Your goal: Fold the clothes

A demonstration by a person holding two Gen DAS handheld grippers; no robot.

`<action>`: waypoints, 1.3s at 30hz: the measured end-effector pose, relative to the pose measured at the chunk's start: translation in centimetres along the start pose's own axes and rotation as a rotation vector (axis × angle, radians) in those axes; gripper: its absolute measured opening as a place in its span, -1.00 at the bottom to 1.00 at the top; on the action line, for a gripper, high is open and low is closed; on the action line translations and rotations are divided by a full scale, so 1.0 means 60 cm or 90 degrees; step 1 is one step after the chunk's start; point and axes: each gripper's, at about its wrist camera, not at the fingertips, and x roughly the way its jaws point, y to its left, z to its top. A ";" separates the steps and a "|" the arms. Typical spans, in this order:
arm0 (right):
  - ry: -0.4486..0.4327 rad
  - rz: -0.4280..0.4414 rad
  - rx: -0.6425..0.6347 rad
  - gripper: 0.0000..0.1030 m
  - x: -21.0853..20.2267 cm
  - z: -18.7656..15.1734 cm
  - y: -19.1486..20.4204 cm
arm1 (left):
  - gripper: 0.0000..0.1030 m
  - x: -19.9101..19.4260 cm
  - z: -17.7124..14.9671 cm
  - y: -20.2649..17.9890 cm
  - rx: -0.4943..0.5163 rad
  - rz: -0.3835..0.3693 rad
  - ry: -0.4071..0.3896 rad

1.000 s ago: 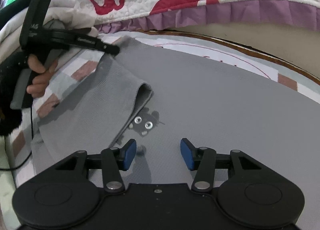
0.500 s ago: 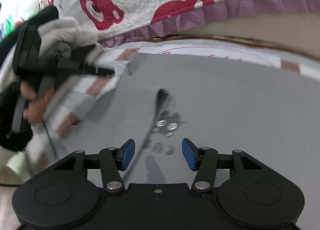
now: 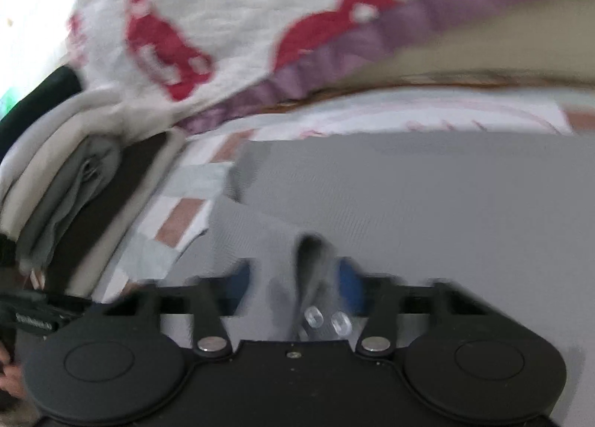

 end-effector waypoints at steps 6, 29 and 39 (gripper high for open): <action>-0.026 -0.039 -0.045 -0.94 0.004 0.055 -0.001 | 0.13 -0.019 -0.018 0.000 0.001 -0.029 0.000; -0.023 -0.215 -0.205 -0.90 0.023 0.090 0.014 | -0.62 -0.038 -0.081 -0.136 0.329 0.146 -0.078; 0.028 -0.081 0.070 -0.17 -0.094 -0.028 0.001 | -0.73 -0.041 -0.082 -0.145 0.341 0.112 -0.087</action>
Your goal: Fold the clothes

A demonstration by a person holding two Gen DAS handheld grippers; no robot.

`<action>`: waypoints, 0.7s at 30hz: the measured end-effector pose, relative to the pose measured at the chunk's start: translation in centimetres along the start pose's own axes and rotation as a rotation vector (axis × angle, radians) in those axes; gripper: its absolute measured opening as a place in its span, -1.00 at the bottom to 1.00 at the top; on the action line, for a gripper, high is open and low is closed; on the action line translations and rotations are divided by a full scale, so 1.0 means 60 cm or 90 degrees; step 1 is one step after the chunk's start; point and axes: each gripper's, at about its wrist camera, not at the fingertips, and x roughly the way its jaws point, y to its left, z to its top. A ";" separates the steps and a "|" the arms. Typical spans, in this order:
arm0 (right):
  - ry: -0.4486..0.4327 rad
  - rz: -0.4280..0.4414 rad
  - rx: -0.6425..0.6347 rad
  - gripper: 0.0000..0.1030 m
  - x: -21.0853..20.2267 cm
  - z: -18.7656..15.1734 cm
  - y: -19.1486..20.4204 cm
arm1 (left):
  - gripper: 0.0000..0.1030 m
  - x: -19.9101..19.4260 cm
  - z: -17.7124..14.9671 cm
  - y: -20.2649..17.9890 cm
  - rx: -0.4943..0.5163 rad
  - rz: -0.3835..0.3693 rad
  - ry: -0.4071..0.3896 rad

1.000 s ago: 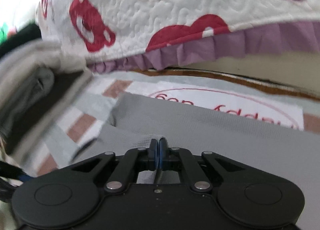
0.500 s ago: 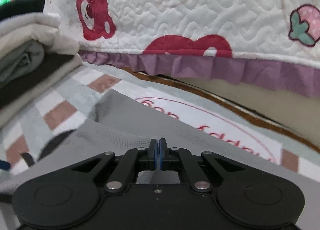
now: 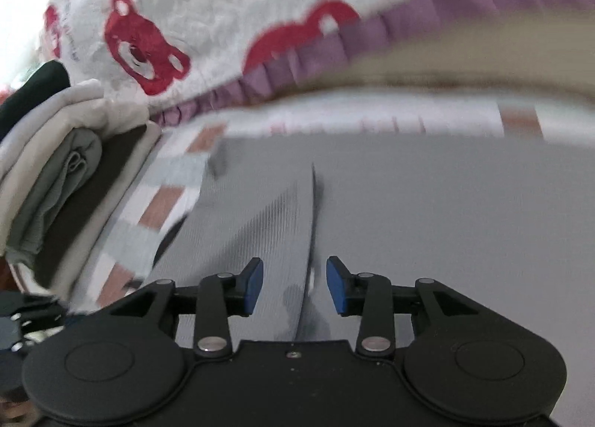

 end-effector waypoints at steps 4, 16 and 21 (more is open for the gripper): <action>0.056 0.040 0.132 -0.11 -0.004 -0.059 -0.021 | -0.72 0.001 0.000 0.000 -0.002 -0.007 0.002; -0.064 0.028 -0.035 -0.86 -0.026 -0.019 0.047 | -0.08 -0.001 -0.011 -0.012 0.032 -0.037 0.035; -0.038 -0.016 -0.088 -0.86 -0.021 -0.011 0.049 | -0.08 0.010 -0.016 -0.038 0.103 0.023 0.060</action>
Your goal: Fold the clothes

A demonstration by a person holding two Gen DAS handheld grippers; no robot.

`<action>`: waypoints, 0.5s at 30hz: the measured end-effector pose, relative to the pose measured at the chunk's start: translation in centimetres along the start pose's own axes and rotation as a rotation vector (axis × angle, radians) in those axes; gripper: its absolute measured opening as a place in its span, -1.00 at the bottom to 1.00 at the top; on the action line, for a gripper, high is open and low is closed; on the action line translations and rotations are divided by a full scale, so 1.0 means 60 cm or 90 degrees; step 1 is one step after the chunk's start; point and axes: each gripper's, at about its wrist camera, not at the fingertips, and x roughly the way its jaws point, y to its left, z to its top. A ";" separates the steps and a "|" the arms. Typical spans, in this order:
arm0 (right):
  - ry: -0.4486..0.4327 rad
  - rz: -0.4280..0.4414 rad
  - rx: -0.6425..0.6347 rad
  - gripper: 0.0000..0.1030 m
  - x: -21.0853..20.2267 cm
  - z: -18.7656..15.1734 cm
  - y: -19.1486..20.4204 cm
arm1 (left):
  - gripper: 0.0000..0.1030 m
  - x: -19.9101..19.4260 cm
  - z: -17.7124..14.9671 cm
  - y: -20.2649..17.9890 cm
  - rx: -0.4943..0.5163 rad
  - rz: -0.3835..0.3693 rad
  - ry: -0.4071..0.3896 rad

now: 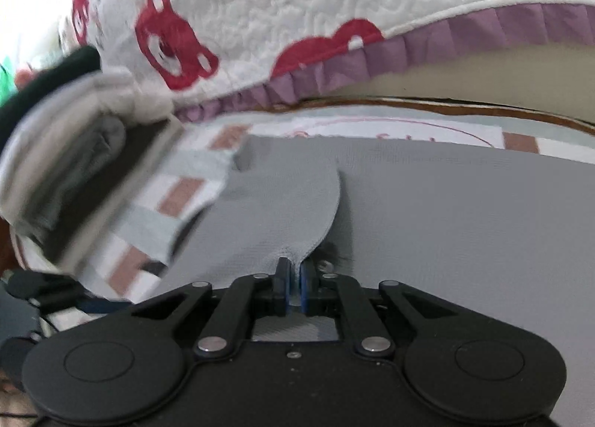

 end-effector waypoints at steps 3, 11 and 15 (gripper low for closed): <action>-0.010 -0.002 0.023 -0.86 -0.007 0.002 -0.016 | -0.08 -0.002 -0.002 0.014 -0.029 0.018 0.000; -0.020 0.001 0.021 -0.86 -0.021 0.014 -0.038 | -0.02 -0.011 -0.008 0.019 -0.046 0.035 0.001; 0.023 0.002 0.025 -0.86 -0.016 0.008 -0.042 | -0.05 -0.004 -0.012 0.007 -0.014 0.030 0.034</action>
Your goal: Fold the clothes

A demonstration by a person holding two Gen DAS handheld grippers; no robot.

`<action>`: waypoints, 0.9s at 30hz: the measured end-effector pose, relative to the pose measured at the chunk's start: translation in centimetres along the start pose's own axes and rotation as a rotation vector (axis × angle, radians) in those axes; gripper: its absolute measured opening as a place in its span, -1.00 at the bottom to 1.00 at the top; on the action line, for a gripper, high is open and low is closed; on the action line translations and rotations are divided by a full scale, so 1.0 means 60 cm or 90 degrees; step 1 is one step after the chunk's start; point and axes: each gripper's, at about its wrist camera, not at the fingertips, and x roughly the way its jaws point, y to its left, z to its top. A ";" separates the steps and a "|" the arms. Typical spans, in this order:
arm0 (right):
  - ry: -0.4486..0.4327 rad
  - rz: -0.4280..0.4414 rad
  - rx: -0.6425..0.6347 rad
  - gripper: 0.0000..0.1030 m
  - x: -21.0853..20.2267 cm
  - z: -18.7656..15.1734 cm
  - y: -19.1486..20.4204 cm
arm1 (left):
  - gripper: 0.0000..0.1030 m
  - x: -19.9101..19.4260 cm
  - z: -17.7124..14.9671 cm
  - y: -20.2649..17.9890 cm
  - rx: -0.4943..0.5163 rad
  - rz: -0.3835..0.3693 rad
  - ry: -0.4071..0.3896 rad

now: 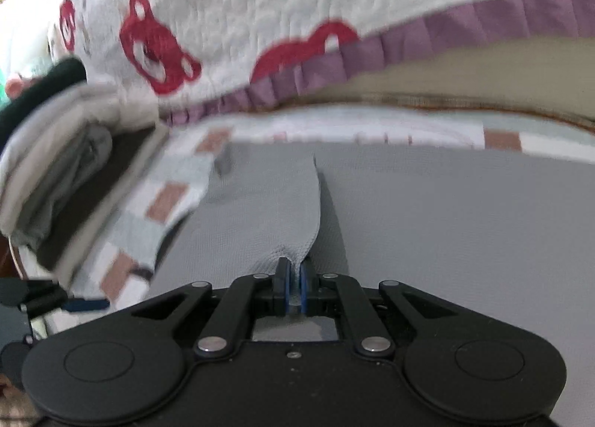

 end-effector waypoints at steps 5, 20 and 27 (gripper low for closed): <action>0.052 -0.019 -0.009 -0.79 0.024 -0.028 -0.011 | 0.07 0.009 0.001 0.032 -0.052 -0.091 0.013; 0.058 -0.049 -0.114 -0.25 0.031 -0.026 -0.001 | 0.07 0.038 0.038 0.043 -0.142 -0.064 -0.021; 0.072 -0.087 -0.181 -0.12 0.000 -0.079 -0.001 | 0.12 0.039 0.018 0.053 -0.149 0.012 -0.002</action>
